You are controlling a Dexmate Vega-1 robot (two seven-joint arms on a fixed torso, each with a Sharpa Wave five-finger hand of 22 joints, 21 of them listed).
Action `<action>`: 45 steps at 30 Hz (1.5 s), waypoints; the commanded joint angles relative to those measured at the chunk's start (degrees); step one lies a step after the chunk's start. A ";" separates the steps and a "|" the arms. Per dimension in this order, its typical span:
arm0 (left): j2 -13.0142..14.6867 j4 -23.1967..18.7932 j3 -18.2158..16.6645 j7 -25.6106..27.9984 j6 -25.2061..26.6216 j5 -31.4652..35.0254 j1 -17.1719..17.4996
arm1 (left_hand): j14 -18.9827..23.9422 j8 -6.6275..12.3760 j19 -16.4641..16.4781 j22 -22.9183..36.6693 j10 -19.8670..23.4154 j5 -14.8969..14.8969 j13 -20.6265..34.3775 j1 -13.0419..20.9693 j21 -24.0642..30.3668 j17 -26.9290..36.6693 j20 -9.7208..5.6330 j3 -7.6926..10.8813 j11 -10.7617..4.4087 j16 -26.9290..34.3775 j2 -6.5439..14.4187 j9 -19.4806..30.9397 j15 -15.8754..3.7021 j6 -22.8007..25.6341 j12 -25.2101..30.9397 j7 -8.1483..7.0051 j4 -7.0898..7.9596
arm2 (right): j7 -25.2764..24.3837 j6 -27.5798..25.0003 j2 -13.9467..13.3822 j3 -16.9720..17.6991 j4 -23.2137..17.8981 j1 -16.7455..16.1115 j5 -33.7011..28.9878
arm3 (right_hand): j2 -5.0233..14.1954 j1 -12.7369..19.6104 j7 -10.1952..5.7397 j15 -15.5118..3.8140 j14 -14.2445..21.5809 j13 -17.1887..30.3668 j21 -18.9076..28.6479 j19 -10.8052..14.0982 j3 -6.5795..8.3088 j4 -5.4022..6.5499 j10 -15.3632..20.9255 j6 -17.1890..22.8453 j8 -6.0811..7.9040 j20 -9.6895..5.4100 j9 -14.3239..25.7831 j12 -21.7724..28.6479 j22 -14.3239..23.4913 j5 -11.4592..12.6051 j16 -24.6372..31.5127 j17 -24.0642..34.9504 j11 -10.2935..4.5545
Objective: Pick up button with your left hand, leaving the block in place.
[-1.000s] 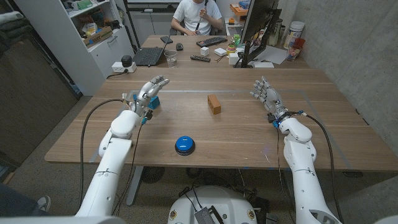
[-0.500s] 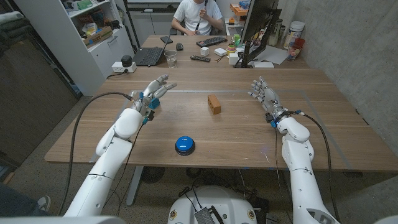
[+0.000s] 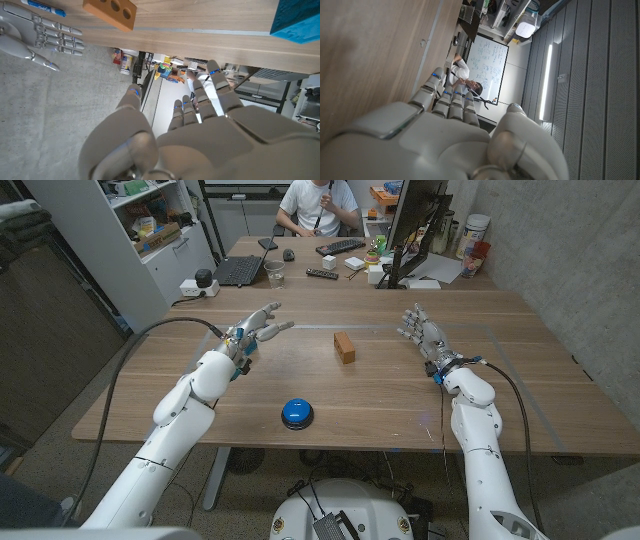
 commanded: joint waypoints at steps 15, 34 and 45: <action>9.65 -7.98 7.84 -5.46 0.64 4.30 -1.26 | -0.84 2.11 0.29 -1.07 6.66 -0.33 1.35 0.14 -1.69 -0.58 0.19 -1.19 0.45 -1.55 -2.17 0.40 3.48 9.59 2.75 -5.87 0.71 | -1.34 -1.01 0.46 0.13 -0.24 0.31 -1.75 | -0.18 -0.22 -0.61 0.12 0.65 0.35 -0.31 -0.05 -0.04 -0.23 0.42 0.06 0.38 0.43 0.28 0.09 0.21 0.39 0.32 0.12 -0.16; 15.65 -15.65 8.20 -6.47 2.87 8.47 1.90 | 5.06 2.89 2.31 -0.99 11.34 -0.32 1.70 0.60 -2.38 -0.88 0.12 -1.43 -0.55 -0.32 -3.00 0.38 2.56 16.95 4.31 -5.53 0.47 | -1.78 -1.77 0.53 0.16 -1.31 0.95 -2.34 | -0.18 -0.34 -0.68 0.11 0.72 0.35 -0.26 0.14 -0.09 -0.27 0.39 -0.02 0.35 0.97 0.28 0.07 0.22 0.40 0.35 0.10 -0.29; 18.79 -19.87 8.75 -8.41 3.67 9.69 3.69 | 5.74 2.52 3.59 -0.93 11.32 -0.38 1.79 0.48 -2.17 -0.88 0.09 -1.63 -0.30 -0.36 -3.36 0.38 2.34 17.28 4.21 -5.90 0.55 | -2.57 -2.32 0.91 0.45 -1.71 1.17 -2.53 | -0.20 -0.35 -0.70 0.22 0.94 0.35 -0.15 0.48 -0.10 -0.34 0.67 -0.02 0.36 0.99 0.29 0.17 0.22 0.41 0.43 0.07 -0.10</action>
